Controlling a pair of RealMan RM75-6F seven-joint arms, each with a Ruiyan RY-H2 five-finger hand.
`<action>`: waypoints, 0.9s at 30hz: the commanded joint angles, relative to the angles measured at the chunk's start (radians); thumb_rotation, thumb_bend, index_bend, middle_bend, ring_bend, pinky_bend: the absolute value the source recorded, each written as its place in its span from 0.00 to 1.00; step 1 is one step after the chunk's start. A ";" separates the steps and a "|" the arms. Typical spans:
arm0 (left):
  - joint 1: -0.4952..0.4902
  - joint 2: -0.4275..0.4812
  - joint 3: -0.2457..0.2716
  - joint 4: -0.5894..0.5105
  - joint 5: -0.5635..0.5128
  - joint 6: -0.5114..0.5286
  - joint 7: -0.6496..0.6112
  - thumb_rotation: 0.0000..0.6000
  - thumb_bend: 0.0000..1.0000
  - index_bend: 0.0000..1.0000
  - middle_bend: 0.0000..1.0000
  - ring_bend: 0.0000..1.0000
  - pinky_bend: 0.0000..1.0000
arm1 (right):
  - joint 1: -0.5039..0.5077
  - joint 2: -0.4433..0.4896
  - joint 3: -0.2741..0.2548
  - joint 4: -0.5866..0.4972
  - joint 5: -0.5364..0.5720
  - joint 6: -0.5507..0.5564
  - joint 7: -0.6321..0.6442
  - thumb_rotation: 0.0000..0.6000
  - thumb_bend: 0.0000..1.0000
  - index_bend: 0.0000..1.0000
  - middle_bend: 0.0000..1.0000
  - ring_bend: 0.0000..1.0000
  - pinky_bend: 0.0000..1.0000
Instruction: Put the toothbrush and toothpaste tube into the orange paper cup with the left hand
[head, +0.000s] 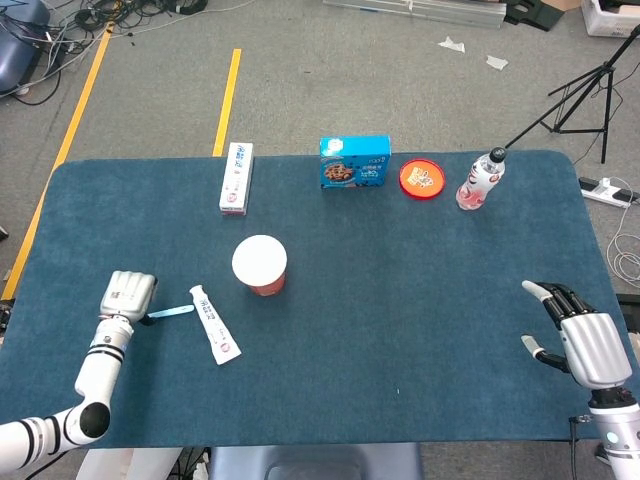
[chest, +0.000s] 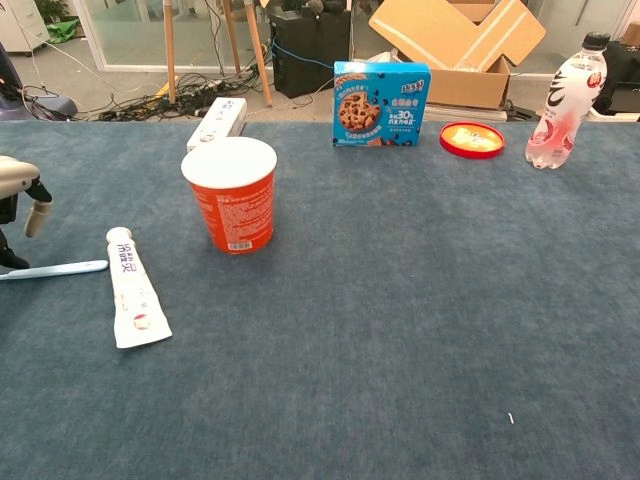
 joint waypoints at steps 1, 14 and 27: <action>-0.005 -0.006 0.007 0.006 -0.006 -0.001 0.003 1.00 0.00 0.58 1.00 1.00 1.00 | 0.000 0.000 -0.001 0.000 -0.001 0.000 -0.001 1.00 0.17 0.22 0.26 0.22 0.52; 0.019 -0.061 0.006 0.067 0.079 0.005 -0.147 1.00 0.00 0.59 1.00 1.00 1.00 | 0.002 0.000 0.002 0.001 0.008 -0.009 -0.002 1.00 0.17 0.22 0.26 0.22 0.52; 0.050 -0.100 -0.007 0.109 0.108 -0.001 -0.252 1.00 0.00 0.62 1.00 1.00 1.00 | 0.006 0.001 0.003 0.003 0.016 -0.020 -0.004 1.00 0.17 0.22 0.26 0.22 0.52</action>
